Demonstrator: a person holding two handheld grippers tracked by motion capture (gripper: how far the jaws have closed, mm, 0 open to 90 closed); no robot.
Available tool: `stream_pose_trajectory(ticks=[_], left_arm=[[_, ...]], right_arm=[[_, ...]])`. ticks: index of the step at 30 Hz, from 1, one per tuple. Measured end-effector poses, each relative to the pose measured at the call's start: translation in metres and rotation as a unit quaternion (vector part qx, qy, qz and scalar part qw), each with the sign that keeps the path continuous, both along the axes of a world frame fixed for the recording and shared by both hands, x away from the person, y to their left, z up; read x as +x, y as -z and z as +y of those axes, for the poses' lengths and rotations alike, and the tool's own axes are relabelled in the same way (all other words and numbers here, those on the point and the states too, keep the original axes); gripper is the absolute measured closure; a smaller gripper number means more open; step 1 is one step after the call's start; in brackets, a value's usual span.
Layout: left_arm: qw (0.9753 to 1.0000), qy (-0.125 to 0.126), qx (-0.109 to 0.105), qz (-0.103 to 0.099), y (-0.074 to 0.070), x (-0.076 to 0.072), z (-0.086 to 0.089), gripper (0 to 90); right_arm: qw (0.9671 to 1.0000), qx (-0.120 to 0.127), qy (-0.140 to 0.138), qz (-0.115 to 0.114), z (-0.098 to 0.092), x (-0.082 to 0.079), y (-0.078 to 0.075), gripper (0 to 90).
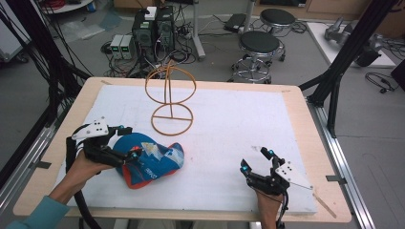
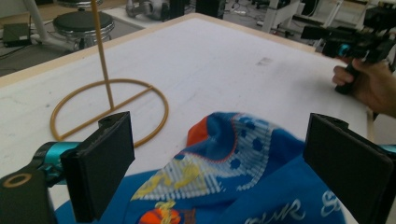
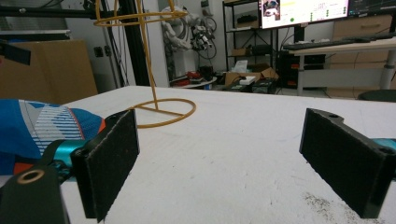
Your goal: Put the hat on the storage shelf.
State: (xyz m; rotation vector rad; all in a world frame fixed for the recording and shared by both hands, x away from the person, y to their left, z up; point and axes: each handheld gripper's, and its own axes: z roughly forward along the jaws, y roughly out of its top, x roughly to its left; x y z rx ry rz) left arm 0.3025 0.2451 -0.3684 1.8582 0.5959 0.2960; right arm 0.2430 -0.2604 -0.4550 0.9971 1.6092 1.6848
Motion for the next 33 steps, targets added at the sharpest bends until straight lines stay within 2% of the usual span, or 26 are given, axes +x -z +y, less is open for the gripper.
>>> stream_pose_trajectory(ticks=[2,12,16,19,27,33], left_arm=[[0.9999,-0.001,0.015,0.002,0.006,0.0,0.004,9.3],[0.9991,0.006,0.038,0.016,0.034,-0.004,0.014,9.6],[0.9982,0.01,0.056,0.02,0.043,-0.005,0.012,10.6],[0.9972,0.013,0.072,0.017,0.047,-0.004,0.009,11.8],[0.9959,0.004,0.089,0.013,0.054,0.002,0.004,13.4],[0.9947,0.0,0.103,0.0,0.059,0.005,-0.001,16.1]], right_arm=[[1.0,0.0,0.0,-0.001,0.0,0.0,0.0,10.9],[1.0,0.001,0.001,0.005,0.001,-0.001,0.0,10.9],[1.0,0.0,0.001,0.004,0.001,-0.001,0.0,10.9],[1.0,0.0,0.001,0.004,0.001,-0.001,0.0,10.9],[1.0,0.0,0.002,0.002,0.0,-0.001,0.0,10.8],[1.0,0.0,0.002,0.001,0.0,0.0,0.0,10.9]])
